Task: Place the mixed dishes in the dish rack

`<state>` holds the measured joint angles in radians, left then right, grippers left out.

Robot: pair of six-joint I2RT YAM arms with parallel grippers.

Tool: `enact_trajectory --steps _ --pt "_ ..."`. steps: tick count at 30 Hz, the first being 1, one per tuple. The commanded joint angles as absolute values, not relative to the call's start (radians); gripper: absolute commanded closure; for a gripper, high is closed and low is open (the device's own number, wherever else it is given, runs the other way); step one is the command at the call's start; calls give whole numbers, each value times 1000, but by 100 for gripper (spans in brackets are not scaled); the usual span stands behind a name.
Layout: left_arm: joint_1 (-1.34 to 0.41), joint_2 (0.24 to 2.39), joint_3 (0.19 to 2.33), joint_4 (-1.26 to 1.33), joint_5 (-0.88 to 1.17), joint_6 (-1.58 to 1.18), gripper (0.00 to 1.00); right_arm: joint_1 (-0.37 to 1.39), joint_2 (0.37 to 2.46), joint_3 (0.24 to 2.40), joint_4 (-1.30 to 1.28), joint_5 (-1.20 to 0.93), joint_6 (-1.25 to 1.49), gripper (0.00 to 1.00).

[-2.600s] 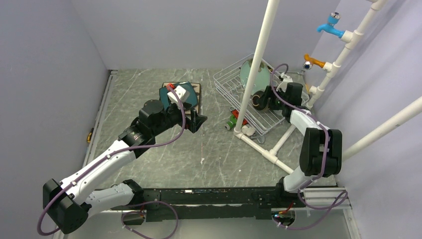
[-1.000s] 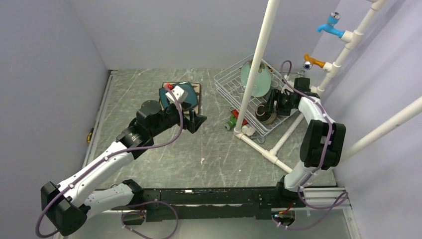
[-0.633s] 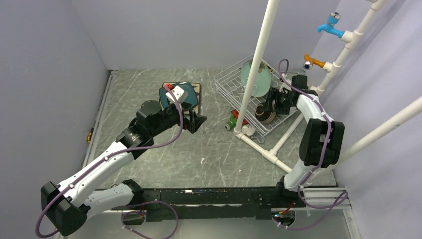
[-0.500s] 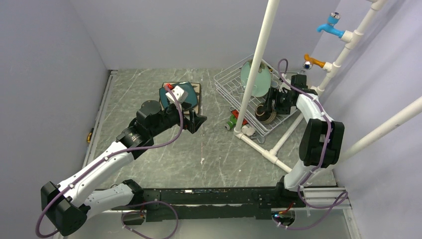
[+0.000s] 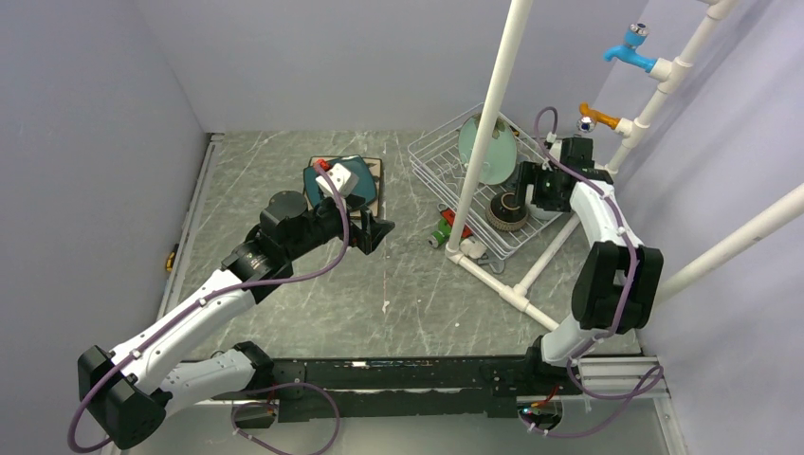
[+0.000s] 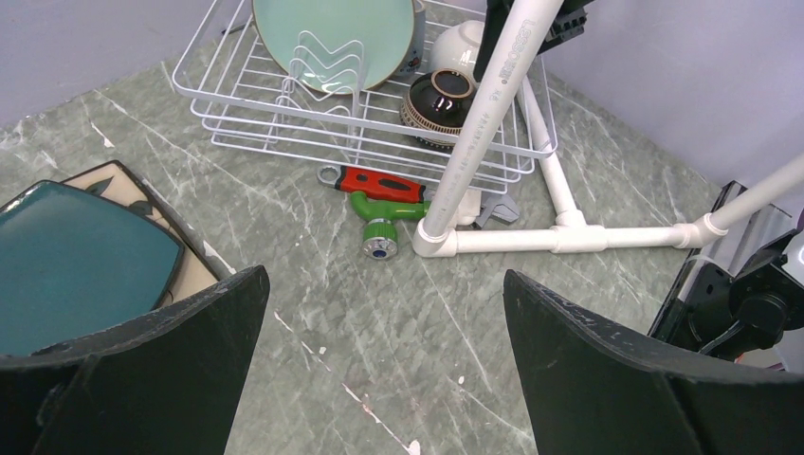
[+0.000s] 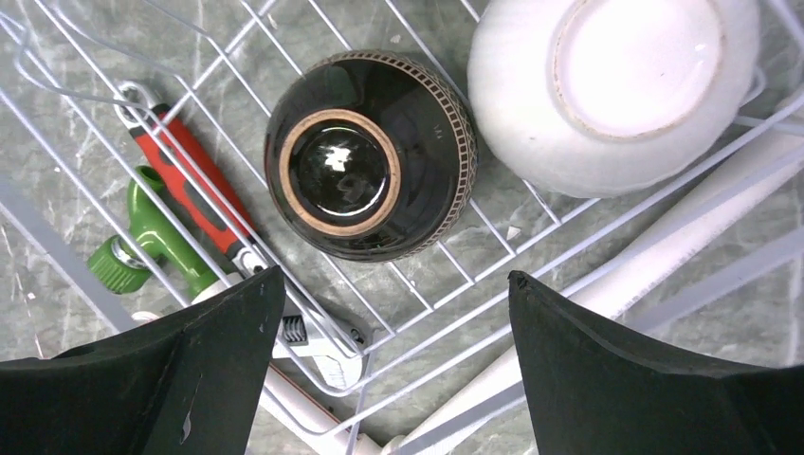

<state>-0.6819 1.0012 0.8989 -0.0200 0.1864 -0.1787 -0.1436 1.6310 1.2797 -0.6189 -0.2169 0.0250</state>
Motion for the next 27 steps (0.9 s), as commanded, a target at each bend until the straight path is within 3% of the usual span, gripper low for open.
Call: enact_trajectory --steps 1,12,22,23,27 --pt "-678 994 928 20 198 -190 0 -124 1537 1268 -558 -188 29 12" --pt "-678 986 927 18 183 -184 1 -6 1346 1112 -453 -78 130 10" --pt "-679 986 933 2 104 -186 1 91 1010 860 -328 31 282 5" --pt "-678 990 941 -33 65 -189 1 96 987 848 -317 18 295 1" --pt "-660 1045 1003 -144 -92 -199 1 101 910 807 -291 -145 395 0"
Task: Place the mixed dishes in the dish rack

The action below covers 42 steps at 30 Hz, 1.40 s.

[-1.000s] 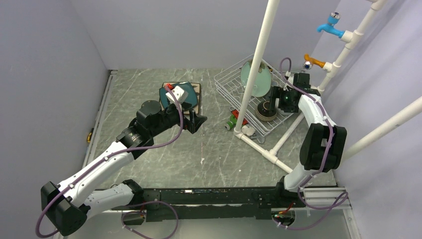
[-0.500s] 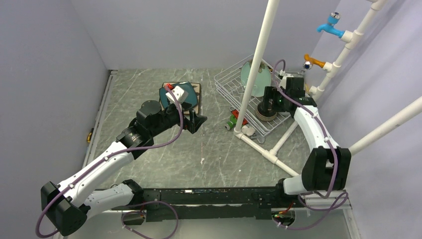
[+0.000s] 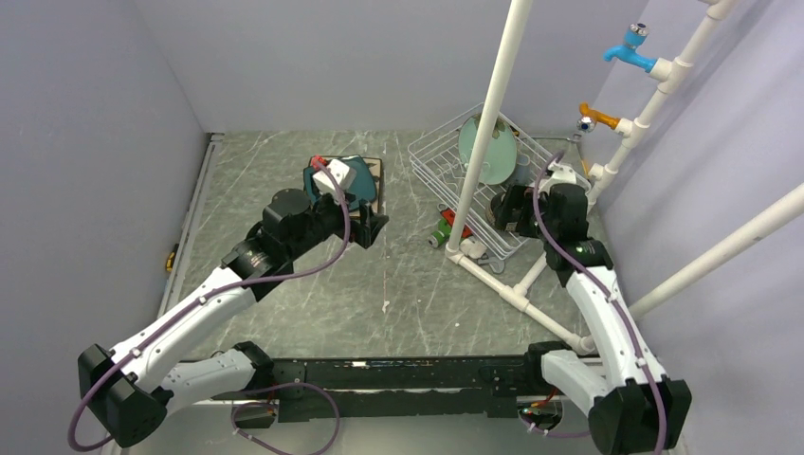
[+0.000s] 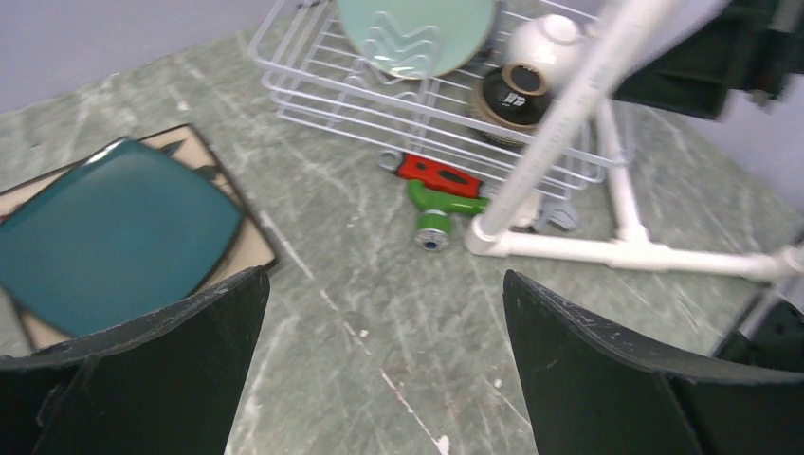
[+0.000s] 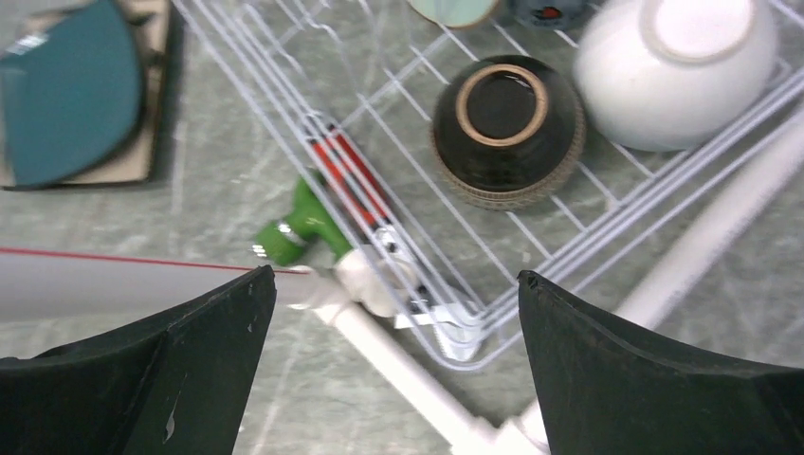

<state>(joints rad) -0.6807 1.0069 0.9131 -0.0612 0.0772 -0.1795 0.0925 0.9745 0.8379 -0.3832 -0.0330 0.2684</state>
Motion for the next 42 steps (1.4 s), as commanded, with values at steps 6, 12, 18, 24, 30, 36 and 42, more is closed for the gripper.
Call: enact_trajectory --steps 6,12,18,24,30,36,42 --pt "-496 1149 1062 -223 -71 -287 1 101 893 853 -394 -229 404 0" --pt "-225 1311 1092 -244 188 -480 1 101 877 873 -449 -209 386 0" --pt "-10 1507 1074 -150 489 -668 2 101 866 850 -450 -256 417 0" --pt "41 1652 1101 -114 524 -749 5 101 853 845 -455 -253 421 0" --pt "43 1712 1072 -14 468 -825 9 101 845 832 -454 -267 436 0" --pt "43 1769 1068 97 474 -876 18 101 843 840 -452 -262 436 0" --pt "42 1845 1091 87 463 -845 26 102 835 836 -460 -273 441 0"
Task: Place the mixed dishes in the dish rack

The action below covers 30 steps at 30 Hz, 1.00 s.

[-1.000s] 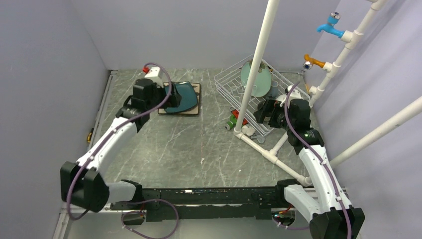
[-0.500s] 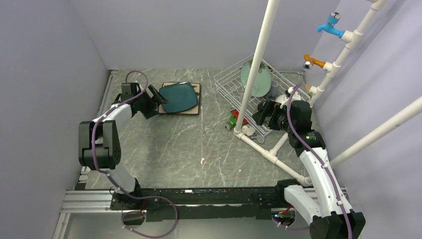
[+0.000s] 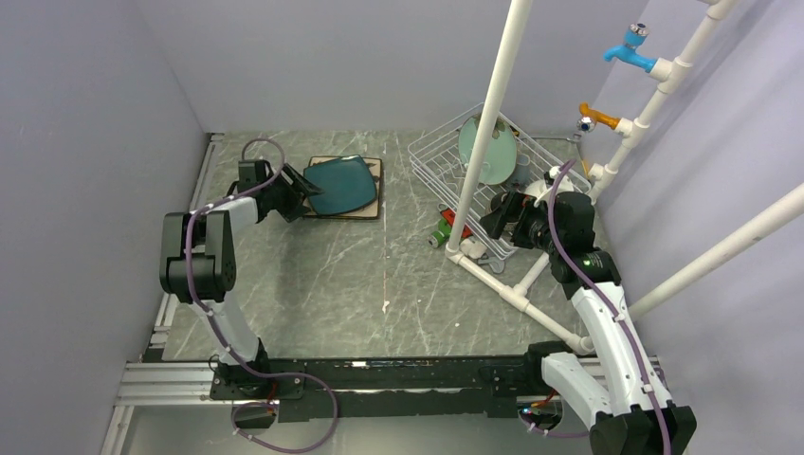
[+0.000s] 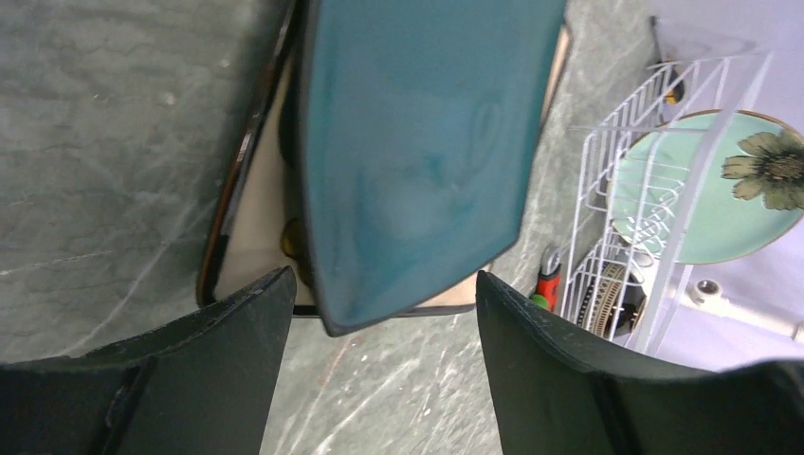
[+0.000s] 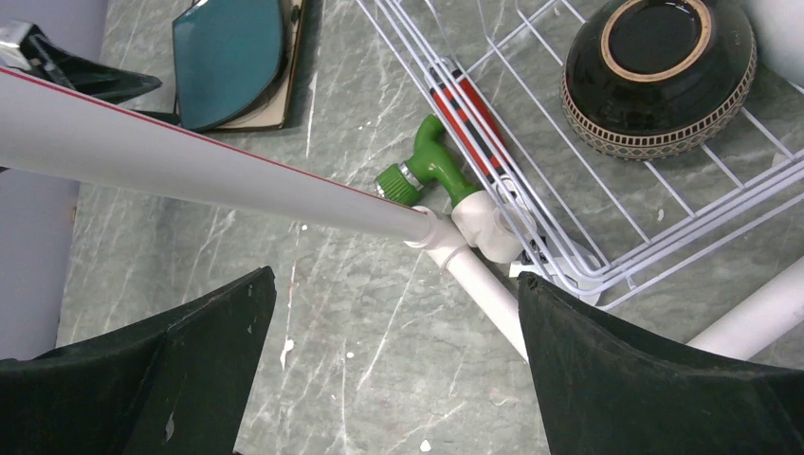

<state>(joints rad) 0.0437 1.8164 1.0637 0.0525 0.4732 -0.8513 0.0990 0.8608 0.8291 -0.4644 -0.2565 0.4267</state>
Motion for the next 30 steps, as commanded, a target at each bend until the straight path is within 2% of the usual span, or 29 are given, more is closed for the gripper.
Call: enact_trajectory --steps 1,7,20,24,28,30 --pt "41 1849 1090 84 453 -842 25 101 827 831 -459 -269 440 0" --pt "24 1866 1072 138 453 -847 28 101 822 844 -481 -249 419 0" --pt "-35 1997 1187 -18 360 -927 45 100 806 901 -527 -230 396 0" --pt "-34 2053 1258 -110 379 -934 59 101 795 909 -536 -219 396 0" --pt "-33 2051 1234 -71 404 -967 74 100 788 917 -545 -213 398 0" --pt "-29 2039 1215 -36 429 -977 86 101 788 916 -541 -218 401 0"
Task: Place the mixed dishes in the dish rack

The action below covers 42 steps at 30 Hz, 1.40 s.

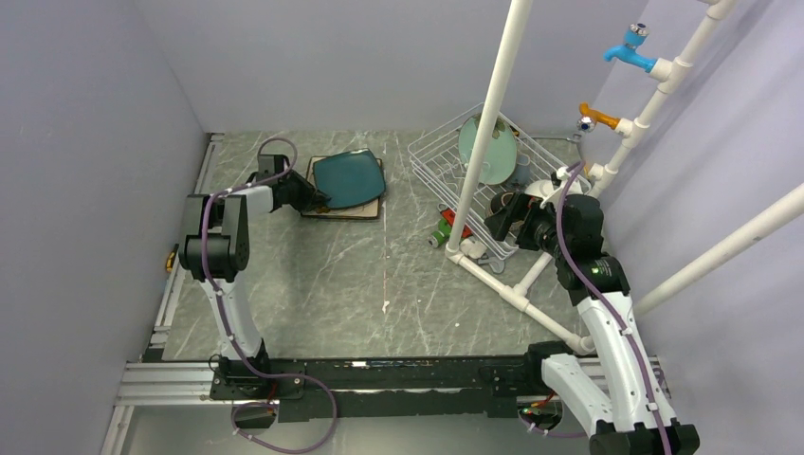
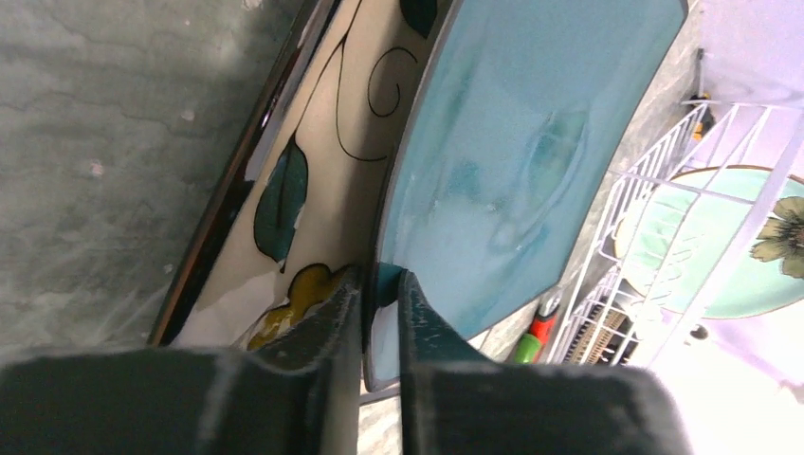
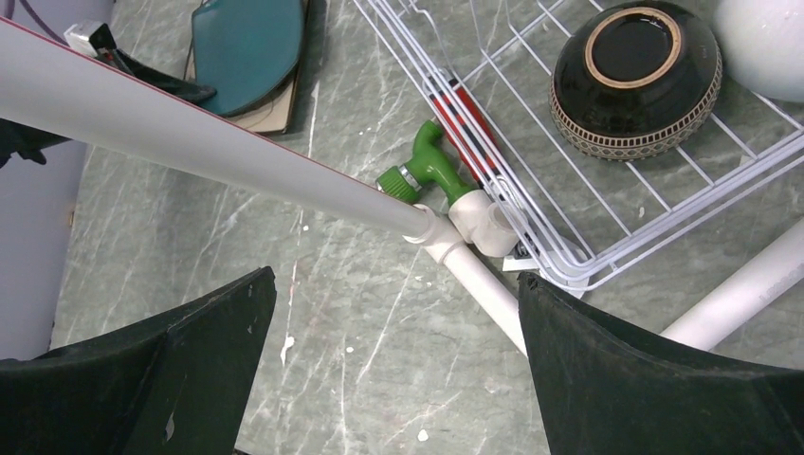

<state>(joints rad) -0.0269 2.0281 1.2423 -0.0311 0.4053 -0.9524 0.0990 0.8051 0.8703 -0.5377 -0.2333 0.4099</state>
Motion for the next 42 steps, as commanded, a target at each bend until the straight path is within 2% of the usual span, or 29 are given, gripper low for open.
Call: enact_trajectory --steps 1,4,14,22,24,27,31,37,42 --pt "-26 2032 1208 -22 444 -982 92 101 789 917 -540 -222 403 0" --pt "-14 1992 1176 -8 478 -992 100 101 800 919 -539 -228 407 0" --pt "27 1760 940 -48 487 -1027 100 101 797 897 -511 -254 431 0" --pt "50 1779 860 -48 514 -1082 99 101 776 891 -521 -242 427 0" --pt "49 1784 867 -66 504 -1083 93 101 769 886 -524 -241 431 0" --pt "50 1805 895 -85 514 -1075 74 102 762 883 -525 -239 430 0" --pt "51 1844 920 -57 562 -1087 56 100 769 888 -531 -235 421 0" --pt "50 1875 905 78 661 -1135 46 101 790 889 -517 -246 423 0" --pt "49 1904 885 226 731 -1202 46 101 802 881 -507 -258 427 0"
